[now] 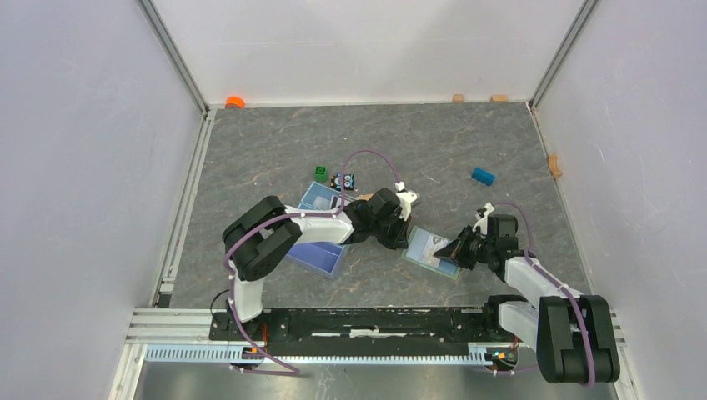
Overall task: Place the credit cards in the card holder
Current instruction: Insert the credit card into the card holder.
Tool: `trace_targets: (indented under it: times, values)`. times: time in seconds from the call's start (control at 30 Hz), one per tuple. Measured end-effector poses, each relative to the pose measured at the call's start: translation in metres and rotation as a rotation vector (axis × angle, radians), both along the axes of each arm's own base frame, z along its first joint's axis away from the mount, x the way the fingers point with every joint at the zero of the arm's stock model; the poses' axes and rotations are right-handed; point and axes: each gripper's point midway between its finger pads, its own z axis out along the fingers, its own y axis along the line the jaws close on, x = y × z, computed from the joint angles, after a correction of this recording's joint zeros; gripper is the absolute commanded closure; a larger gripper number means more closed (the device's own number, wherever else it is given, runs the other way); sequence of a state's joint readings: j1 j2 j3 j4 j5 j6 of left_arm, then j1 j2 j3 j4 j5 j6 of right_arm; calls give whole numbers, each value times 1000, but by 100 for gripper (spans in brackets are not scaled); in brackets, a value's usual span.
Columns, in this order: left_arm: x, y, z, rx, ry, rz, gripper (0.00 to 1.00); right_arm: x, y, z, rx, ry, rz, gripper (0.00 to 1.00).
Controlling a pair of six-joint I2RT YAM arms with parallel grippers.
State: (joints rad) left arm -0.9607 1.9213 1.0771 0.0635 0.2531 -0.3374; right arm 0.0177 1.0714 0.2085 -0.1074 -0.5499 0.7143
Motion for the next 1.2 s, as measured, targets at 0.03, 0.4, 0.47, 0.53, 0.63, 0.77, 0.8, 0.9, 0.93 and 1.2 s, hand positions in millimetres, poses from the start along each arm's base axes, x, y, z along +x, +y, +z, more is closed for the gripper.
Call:
trace_targets:
  times: [0.03, 0.4, 0.47, 0.53, 0.63, 0.77, 0.8, 0.9, 0.93, 1.2]
  values:
    - [0, 0, 0, 0, 1, 0, 98, 0, 1, 0, 1, 1, 2, 100]
    - [-2, 0, -1, -27, 14, -9, 98, 5, 6, 1, -10, 21, 18, 95]
    - [-2, 0, -1, -42, 23, -3, 98, 6, 6, 2, -17, 26, 21, 94]
    - [-2, 0, -1, -55, 32, 9, 98, 6, 6, 2, -27, 30, 24, 92]
    - [-2, 0, -1, -68, 46, 37, 98, 7, 5, 3, -52, 33, 27, 85]
    - [-4, 0, -1, -86, 77, 72, 98, 9, 0, 7, -109, 20, 30, 74]
    - [-6, -1, -1, -92, 89, 81, 98, 9, -3, 8, -130, 15, 28, 72]
    - [-12, -4, -1, -105, 118, 96, 98, 10, -12, 9, -186, 6, 13, 69]
    - [-13, -5, -1, -107, 124, 99, 98, 9, -15, 10, -201, 5, 10, 68]
    - [-21, -8, -1, -114, 152, 108, 98, 10, -31, 16, -303, -17, 6, 55]
